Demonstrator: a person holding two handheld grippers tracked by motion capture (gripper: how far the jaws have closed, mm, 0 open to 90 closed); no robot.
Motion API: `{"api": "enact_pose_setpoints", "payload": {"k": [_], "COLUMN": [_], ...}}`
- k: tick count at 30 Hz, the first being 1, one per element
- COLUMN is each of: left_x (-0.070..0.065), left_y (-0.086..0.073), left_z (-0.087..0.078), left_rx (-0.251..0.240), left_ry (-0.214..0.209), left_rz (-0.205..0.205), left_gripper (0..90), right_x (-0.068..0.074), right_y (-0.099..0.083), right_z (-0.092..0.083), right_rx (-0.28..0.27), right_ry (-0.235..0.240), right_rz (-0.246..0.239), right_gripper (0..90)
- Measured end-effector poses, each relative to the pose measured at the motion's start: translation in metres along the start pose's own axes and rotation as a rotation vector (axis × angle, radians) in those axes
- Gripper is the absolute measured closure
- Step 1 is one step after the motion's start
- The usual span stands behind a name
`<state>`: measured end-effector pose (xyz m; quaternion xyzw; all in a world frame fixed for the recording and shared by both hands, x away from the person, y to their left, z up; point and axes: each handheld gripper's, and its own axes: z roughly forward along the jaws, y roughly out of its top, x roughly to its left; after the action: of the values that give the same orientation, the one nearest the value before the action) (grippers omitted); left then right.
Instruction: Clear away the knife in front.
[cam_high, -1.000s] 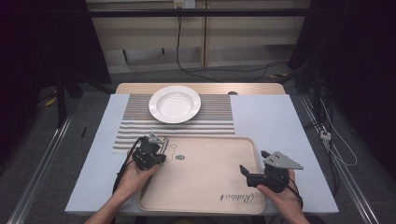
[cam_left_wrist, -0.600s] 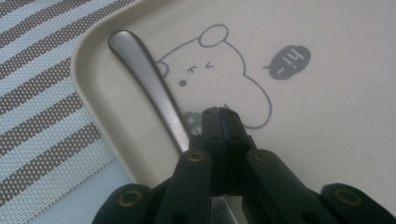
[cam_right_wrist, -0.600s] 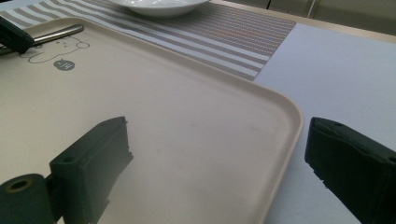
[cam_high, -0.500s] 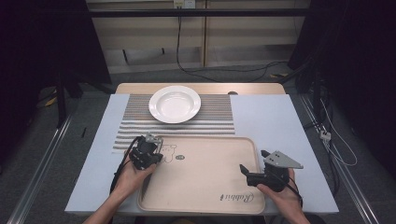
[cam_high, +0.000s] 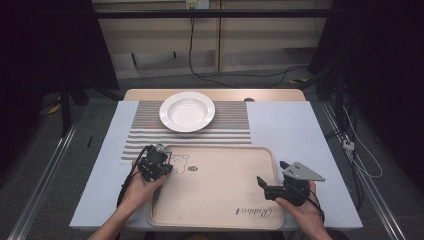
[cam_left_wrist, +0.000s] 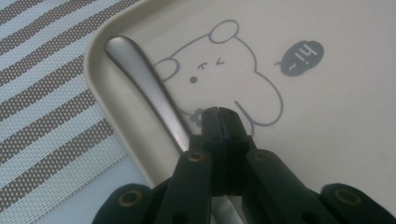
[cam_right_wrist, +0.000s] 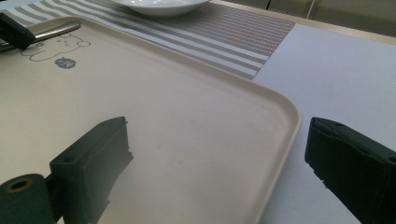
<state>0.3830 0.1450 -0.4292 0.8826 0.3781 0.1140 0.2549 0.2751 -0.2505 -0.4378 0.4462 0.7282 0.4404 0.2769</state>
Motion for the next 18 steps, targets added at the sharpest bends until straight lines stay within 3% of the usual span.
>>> {"api": "enact_pose_setpoints", "payload": {"k": [7, 13, 14, 18], "left_x": [0.0009, 0.0018, 0.003, 0.0015], "left_y": [-0.0014, -0.0026, -0.0038, -0.0049], "left_z": [-0.0001, -0.0012, -0.0012, -0.0064], "left_rx": [-0.01, -0.011, -0.017, -0.061], "left_ry": [-0.002, -0.012, -0.031, -0.041], "left_rz": [-0.017, -0.001, -0.002, 0.006], "left_gripper": [90.0, 90.0, 90.0, 83.1], "right_x": [-0.0001, 0.0, -0.0001, -0.0004], "right_y": [-0.0004, -0.0005, -0.0006, -0.0006], "right_z": [-0.0012, -0.0008, -0.0008, -0.0009], "right_rx": [-0.002, 0.0, 0.0, 0.001], "right_ry": [-0.002, -0.005, -0.005, -0.007], "right_rz": [-0.001, -0.003, -0.003, -0.001], "right_gripper": [6.6, 6.6, 6.6, 6.6]}}
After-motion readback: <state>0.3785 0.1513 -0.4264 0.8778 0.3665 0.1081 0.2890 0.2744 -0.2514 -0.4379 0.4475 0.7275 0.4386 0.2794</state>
